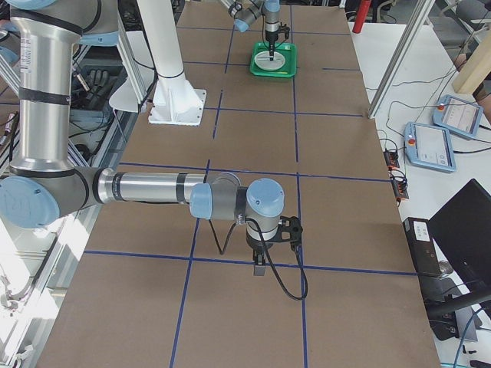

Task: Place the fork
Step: 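Lower the left gripper and grasp the white fork's handle, then lift the fork off the plate and carry it beside the plate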

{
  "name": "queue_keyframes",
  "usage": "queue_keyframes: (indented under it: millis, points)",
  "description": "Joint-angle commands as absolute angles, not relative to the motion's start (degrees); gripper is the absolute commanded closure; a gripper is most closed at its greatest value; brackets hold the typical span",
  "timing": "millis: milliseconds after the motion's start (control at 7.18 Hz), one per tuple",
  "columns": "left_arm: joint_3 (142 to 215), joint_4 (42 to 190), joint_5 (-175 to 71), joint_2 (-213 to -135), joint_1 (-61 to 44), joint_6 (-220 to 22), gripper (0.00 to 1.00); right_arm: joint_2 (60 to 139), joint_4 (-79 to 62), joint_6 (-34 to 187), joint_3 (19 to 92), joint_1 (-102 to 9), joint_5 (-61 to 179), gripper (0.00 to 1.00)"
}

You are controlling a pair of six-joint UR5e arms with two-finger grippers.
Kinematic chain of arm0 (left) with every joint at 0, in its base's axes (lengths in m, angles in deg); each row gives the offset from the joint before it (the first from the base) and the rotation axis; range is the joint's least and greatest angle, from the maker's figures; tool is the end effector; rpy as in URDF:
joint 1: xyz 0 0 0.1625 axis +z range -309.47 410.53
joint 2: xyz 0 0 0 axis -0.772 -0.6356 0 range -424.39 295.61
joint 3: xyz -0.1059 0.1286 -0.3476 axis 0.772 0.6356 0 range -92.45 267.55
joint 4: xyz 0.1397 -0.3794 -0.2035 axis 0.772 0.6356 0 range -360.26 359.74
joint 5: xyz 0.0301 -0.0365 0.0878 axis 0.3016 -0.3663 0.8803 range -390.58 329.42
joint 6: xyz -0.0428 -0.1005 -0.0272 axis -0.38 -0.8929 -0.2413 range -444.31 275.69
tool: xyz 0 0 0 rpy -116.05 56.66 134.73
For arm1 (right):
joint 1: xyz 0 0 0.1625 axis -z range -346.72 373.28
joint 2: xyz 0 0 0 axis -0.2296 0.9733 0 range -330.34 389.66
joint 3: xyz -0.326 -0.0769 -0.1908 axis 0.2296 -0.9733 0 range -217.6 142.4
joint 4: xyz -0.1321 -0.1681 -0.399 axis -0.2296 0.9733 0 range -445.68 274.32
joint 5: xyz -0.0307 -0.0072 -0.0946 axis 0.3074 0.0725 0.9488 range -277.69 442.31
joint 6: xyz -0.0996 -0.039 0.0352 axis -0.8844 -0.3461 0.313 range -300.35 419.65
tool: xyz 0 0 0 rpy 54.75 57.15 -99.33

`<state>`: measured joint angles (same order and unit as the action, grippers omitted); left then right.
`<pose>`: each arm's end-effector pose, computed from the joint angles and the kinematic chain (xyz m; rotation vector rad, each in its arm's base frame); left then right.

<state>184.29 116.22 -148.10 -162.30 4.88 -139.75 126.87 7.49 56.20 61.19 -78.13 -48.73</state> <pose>0.3699 -0.4947 0.4445 0.1020 0.8333 -0.0098 0.0711 -0.4799 0.6207 0.0039 -0.7168 -0.0243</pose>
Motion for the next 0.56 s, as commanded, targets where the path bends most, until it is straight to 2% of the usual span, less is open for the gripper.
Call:
queue_keyframes:
  millis: [0,418]
  points:
    - [189.6,113.2,-148.5,-160.6,4.1,-137.4,1.00,126.9,7.5,56.1,61.2,-78.1,-48.7,0.00]
    - [188.0,113.7,-148.2,-157.6,1.2,-128.6,1.00,126.9,7.5,56.1,61.2,-78.1,-48.7,0.00]
